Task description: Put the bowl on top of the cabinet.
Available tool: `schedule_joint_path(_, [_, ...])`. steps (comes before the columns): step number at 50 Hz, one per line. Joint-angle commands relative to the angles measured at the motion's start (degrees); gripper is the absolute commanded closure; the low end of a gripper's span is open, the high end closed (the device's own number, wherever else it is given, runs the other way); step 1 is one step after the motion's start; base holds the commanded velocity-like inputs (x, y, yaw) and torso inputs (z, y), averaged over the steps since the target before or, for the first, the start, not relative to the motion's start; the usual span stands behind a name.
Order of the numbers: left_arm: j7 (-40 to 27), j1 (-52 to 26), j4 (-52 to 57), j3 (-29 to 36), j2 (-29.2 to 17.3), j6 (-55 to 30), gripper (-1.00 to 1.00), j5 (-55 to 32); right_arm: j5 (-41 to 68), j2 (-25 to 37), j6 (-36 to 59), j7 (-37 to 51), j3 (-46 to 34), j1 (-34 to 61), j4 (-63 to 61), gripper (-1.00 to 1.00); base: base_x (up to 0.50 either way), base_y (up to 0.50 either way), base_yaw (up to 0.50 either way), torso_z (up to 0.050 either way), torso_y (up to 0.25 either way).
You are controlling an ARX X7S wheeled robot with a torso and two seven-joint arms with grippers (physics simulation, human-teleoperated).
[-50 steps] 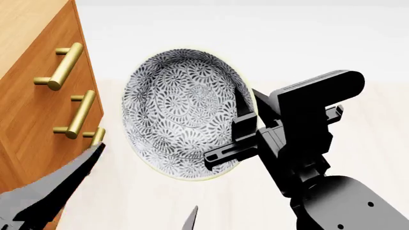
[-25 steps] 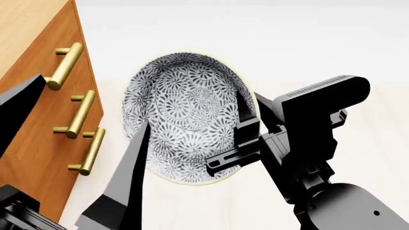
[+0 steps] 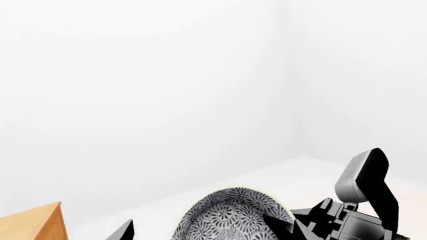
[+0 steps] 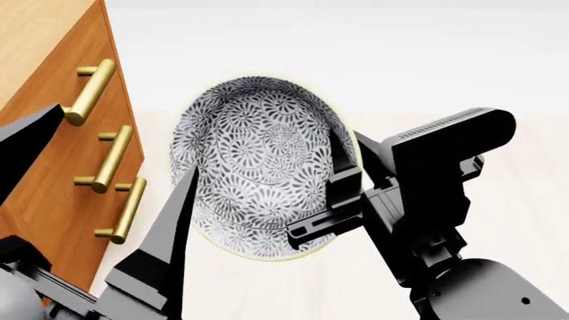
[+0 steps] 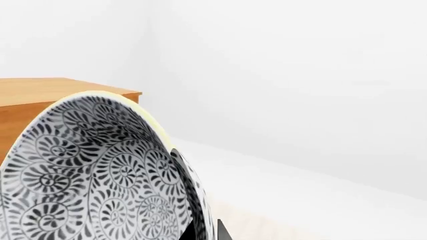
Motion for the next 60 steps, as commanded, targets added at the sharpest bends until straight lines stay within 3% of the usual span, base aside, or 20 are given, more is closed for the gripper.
schedule_joint_path(1, [5.67,0.00,-6.14,-0.46,0.25,-1.26,-1.00,1.46,-0.94,0.26,-0.06,0.15,0.38,0.02,-1.20,1.00,0.00,0.00,0.00,0.000,0.010])
schedule_joint_path(24, [11.79,2.17,-12.06,-0.42,-0.68,-0.44,-1.00,1.15,-1.07,0.94,-0.99,-0.07,0.71,-1.01,-1.48,1.00,0.00,0.00,0.00,0.000,0.000])
schedule_joint_path(35, [20.25,6.83,-17.61,-1.23,-2.04,-0.11,-1.00,10.10,-1.09,1.36,-1.00,0.06,0.76,-1.27,-2.10,1.00,0.00,0.00,0.00,0.000,0.001])
schedule_joint_path(60, [26.58,10.10,-23.61,0.13,-1.72,1.15,-1.00,13.94,-1.18,1.74,-0.25,0.50,0.46,-0.94,-3.56,1.00,0.00,0.00,0.00,0.000,0.000])
